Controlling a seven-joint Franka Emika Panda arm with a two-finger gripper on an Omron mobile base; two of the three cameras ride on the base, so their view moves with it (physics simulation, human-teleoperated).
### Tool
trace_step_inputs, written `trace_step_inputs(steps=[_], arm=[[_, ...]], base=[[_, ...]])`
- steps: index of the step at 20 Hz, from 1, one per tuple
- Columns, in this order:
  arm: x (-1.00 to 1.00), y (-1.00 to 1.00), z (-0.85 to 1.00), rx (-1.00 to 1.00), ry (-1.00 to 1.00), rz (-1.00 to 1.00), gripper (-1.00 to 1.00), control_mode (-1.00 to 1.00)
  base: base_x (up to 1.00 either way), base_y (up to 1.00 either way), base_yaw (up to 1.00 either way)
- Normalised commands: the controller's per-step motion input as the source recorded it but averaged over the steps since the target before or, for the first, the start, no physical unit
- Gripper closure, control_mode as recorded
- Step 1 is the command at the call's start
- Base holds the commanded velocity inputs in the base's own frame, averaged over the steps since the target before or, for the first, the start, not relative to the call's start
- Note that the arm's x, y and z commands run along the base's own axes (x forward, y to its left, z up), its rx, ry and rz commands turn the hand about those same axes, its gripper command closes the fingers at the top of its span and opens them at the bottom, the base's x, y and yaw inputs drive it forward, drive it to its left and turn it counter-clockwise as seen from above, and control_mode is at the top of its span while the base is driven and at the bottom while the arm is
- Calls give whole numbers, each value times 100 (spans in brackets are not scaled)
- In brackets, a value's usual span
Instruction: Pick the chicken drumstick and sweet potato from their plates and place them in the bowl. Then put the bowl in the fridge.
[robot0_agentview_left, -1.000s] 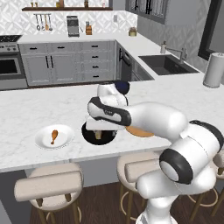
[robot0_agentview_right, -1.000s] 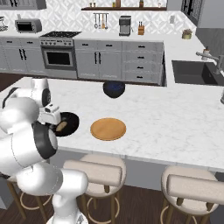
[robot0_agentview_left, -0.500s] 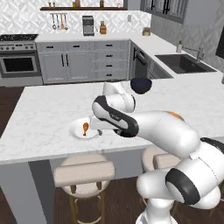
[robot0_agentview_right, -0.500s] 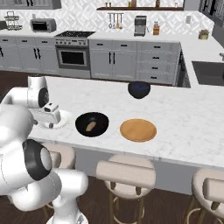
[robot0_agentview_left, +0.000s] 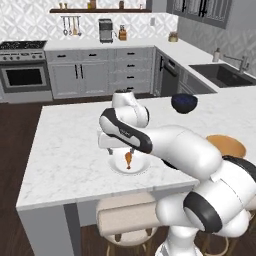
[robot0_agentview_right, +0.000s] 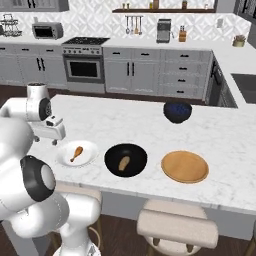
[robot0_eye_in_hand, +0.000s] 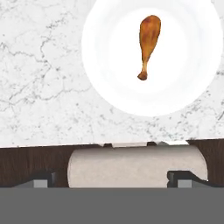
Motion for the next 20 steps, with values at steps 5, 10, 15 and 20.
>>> trace_step_inputs(steps=[5, 10, 15, 20], arm=[[20, 0, 0, 0, 4, -3, -100, -100], [72, -52, -16, 1, 15, -1, -100, -100], [4, -27, -52, 0, 2, 3, -100, -100], [7, -15, -60, 0, -6, 1, -100, -100]], base=[[80, 6, -19], [0, 0, 0], [0, 0, 0], [0, 0, 0]])
